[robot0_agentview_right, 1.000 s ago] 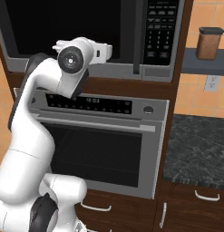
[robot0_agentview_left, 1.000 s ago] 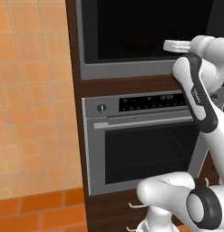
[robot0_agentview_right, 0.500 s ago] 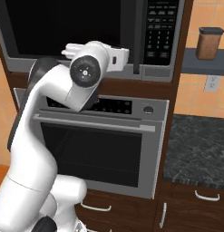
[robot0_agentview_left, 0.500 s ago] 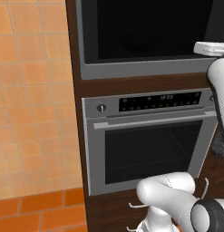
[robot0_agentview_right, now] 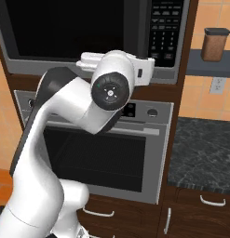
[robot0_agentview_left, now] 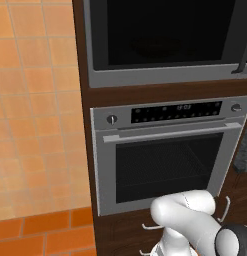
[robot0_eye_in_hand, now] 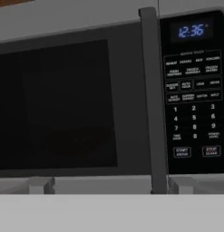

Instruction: Open the microwave, place the bowl with waffle inside the microwave, then close the microwave door and turn it on.

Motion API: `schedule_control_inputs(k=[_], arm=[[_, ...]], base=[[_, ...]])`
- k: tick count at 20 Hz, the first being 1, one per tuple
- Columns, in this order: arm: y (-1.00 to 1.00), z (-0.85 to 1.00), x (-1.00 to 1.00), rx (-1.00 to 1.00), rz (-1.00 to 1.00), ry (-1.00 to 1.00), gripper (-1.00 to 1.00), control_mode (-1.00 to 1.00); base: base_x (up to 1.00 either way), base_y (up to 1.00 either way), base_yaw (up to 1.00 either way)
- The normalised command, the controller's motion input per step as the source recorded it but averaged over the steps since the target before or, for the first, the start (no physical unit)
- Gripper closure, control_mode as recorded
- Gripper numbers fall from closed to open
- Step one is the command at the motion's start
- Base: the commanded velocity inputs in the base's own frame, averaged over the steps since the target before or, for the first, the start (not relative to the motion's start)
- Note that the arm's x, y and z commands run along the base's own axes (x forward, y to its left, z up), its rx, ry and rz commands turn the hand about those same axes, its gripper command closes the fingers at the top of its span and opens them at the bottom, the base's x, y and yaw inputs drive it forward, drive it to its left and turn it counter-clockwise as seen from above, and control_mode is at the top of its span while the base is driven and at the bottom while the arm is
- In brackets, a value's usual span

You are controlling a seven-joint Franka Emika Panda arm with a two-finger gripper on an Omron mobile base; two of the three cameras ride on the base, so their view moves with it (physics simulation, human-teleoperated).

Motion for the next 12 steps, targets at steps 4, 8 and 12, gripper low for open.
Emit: schedule_control_inputs(k=[4, 8, 12], arm=[[-0.61, -0.09, -0.12, 0.0, 0.0, 0.0, -1.0, -1.0], [-0.5, -0.09, 0.0, 0.0, 0.0, 0.0, -1.0, -1.0], [-0.35, -0.13, 0.04, 0.0, 0.0, -0.05, -1.0, -1.0]], base=[[0.0, 0.0, 0.0], [0.0, 0.0, 0.0], [0.0, 0.0, 0.0]])
